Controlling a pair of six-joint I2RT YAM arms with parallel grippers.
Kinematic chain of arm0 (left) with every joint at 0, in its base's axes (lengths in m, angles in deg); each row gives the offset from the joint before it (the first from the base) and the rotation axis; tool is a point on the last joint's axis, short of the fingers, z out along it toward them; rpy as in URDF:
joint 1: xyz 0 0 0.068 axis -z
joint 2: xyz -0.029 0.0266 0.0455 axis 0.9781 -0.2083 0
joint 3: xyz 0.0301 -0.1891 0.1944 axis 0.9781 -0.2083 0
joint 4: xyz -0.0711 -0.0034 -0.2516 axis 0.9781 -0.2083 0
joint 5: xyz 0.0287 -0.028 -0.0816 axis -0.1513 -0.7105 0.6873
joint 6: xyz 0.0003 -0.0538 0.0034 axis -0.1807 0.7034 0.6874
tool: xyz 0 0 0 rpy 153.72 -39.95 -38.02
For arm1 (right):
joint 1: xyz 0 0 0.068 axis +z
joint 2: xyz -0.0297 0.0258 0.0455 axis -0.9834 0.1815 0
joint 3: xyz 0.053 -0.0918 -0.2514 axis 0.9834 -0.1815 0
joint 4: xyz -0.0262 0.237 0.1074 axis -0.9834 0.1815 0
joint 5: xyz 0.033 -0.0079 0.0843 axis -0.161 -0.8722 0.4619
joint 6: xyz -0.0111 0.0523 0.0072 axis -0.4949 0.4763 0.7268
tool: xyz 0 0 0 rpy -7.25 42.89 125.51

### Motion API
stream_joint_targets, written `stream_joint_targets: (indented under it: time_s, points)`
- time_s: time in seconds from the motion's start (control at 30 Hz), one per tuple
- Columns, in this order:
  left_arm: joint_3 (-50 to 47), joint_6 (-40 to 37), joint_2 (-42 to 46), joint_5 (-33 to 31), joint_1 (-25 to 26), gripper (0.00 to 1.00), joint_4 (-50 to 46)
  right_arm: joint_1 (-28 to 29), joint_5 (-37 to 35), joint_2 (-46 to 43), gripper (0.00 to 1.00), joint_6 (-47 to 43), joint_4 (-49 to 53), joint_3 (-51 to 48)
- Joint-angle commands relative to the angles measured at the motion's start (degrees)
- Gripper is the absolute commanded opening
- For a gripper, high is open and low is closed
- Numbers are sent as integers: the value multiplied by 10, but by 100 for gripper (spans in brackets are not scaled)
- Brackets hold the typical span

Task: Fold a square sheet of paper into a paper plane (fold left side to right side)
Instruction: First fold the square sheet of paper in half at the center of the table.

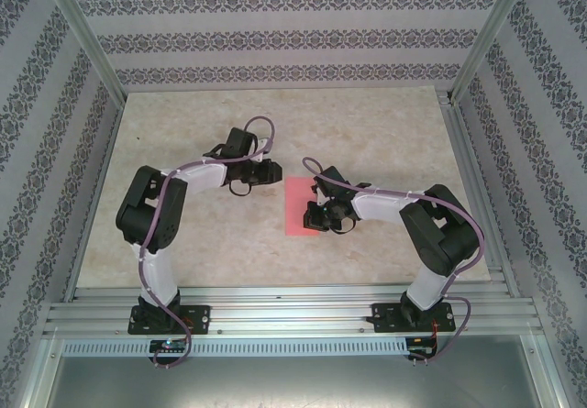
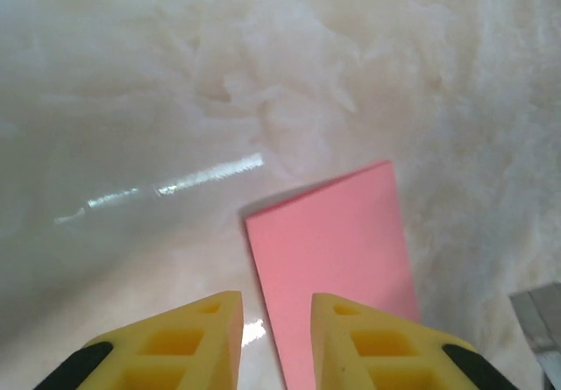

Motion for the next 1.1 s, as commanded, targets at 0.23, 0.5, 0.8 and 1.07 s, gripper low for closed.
stream_joint_targets:
  time_s: [0.23,0.5,0.8,1.07]
  points:
    - [-24,45,-30,69,44,23,93,3,-80,39,7,-11,67,-23]
    - [-5,38,-82,51,50,22,78,3,-85,39,7,-11,72,-22]
    - [29,-1,-103,-39,49,22,36,4,-100,38,7,-17,92,-18]
    - [70,-33,-124,-118,49,23,-8,4,-101,39,7,-18,93,-18]
